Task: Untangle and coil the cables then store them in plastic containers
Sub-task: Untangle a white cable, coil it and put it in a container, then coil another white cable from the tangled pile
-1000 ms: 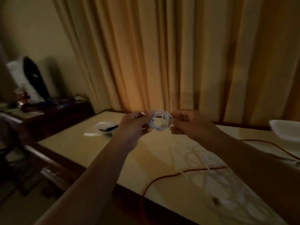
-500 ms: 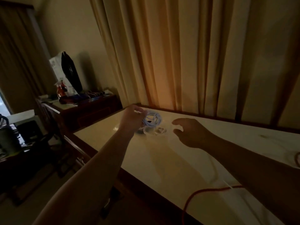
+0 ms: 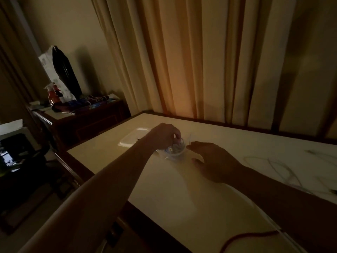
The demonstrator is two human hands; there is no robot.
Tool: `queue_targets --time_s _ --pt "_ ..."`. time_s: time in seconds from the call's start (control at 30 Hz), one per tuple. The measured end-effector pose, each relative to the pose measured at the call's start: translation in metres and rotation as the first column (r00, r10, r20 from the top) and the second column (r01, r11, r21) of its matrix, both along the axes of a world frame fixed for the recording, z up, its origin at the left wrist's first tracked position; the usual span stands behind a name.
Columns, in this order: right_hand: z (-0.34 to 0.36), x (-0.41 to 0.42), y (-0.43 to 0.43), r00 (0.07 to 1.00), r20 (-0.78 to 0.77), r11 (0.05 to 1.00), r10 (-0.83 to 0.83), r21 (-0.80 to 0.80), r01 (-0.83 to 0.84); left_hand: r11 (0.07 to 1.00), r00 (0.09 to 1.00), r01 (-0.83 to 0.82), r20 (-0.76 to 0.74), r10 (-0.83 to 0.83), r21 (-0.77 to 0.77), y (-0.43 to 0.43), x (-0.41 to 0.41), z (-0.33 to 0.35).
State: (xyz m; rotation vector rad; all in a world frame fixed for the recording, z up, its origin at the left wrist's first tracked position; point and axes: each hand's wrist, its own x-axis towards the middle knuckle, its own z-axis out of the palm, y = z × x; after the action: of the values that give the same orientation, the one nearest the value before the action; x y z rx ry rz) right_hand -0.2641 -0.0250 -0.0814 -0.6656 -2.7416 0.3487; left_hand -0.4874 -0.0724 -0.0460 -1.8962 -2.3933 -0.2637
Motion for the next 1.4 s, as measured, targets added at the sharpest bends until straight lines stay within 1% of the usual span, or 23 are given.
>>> queue_targets --time_s 0.1,0.2,0.3,0.37,0.4,0.47,0.5,0.57,0.63,0.73,0.83,0.93,1.0,1.07,1.13,1.2,1.23,1.33,1.4 --pt "-0.001 -0.002 0.0 1.0 -0.007 1.0 -0.002 0.022 0.002 1.0 0.999 -0.026 -0.021 0.026 0.018 -0.001 0.002 -0.005" --pt "0.0 -0.001 0.0 1.0 -0.013 1.0 -0.015 0.003 0.015 0.998 0.999 -0.042 0.016 0.041 0.057 -0.008 0.005 -0.006" --pt "0.004 0.003 0.0 0.999 -0.001 0.999 -0.039 -0.027 0.039 0.99 0.995 -0.095 -0.014 0.097 0.1 -0.017 0.015 -0.001" --pt "0.012 0.014 0.0 0.998 0.004 0.998 -0.068 -0.01 0.068 0.976 0.989 -0.111 -0.08 0.128 0.187 -0.022 0.028 0.005" --pt "0.017 0.022 0.0 0.996 0.003 0.996 -0.09 0.003 0.09 0.964 0.987 -0.094 -0.105 0.123 0.249 -0.025 0.037 0.008" --pt "0.029 0.04 0.0 0.99 -0.012 0.99 -0.138 0.027 0.138 0.925 0.994 -0.032 -0.087 0.07 0.377 -0.033 0.057 0.015" --pt "0.037 0.067 0.004 0.982 -0.021 0.981 -0.187 0.045 0.187 0.901 0.997 0.042 -0.07 -0.013 0.432 -0.025 0.082 0.018" --pt "0.048 0.095 0.007 0.975 -0.073 0.975 -0.207 0.065 0.212 0.856 0.99 0.131 -0.026 -0.136 0.501 -0.026 0.115 0.024" --pt "0.059 0.154 0.012 0.946 -0.134 0.948 -0.297 0.077 0.308 0.787 0.953 0.24 0.015 -0.302 0.569 -0.011 0.173 0.03" --pt "0.071 0.248 0.012 0.848 -0.252 0.867 -0.466 0.062 0.494 0.718 0.862 0.364 0.077 -0.5 0.593 0.019 0.263 0.036" --pt "0.075 0.332 0.01 0.722 -0.333 0.764 -0.606 0.01 0.645 0.681 0.785 0.456 0.102 -0.611 0.573 0.049 0.348 0.043" --pt "0.069 0.402 0.015 0.588 -0.333 0.637 -0.737 -0.049 0.77 0.664 0.729 0.524 0.122 -0.673 0.534 0.078 0.429 0.048" --pt "0.065 0.439 0.023 0.511 -0.341 0.564 -0.789 -0.074 0.822 0.666 0.706 0.56 0.137 -0.695 0.493 0.099 0.473 0.047" --pt "0.062 0.467 0.033 0.437 -0.364 0.504 -0.823 -0.109 0.857 0.674 0.695 0.585 0.15 -0.703 0.451 0.122 0.509 0.043" --pt "0.06 0.491 0.044 0.347 -0.389 0.439 -0.853 -0.178 0.881 0.682 0.706 0.605 0.119 -0.698 0.412 0.145 0.54 0.038" --pt "0.056 0.511 0.059 0.264 -0.378 0.388 -0.887 -0.301 0.871 0.697 0.73 0.609 0.076 -0.679 0.379 0.165 0.567 0.033" --pt "0.053 0.518 0.067 0.231 -0.366 0.373 -0.902 -0.389 0.842 0.703 0.735 0.613 0.065 -0.675 0.361 0.175 0.578 0.03" --pt "0.043 0.535 0.087 0.156 -0.364 0.376 -0.918 -0.675 0.635 0.703 0.722 0.667 0.017 -0.691 0.248 0.197 0.6 0.02" --pt "0.038 0.542 0.096 0.149 -0.382 0.402 -0.912 -0.762 0.507 0.689 0.705 0.697 -0.017 -0.709 0.202 0.205 0.608 0.013"
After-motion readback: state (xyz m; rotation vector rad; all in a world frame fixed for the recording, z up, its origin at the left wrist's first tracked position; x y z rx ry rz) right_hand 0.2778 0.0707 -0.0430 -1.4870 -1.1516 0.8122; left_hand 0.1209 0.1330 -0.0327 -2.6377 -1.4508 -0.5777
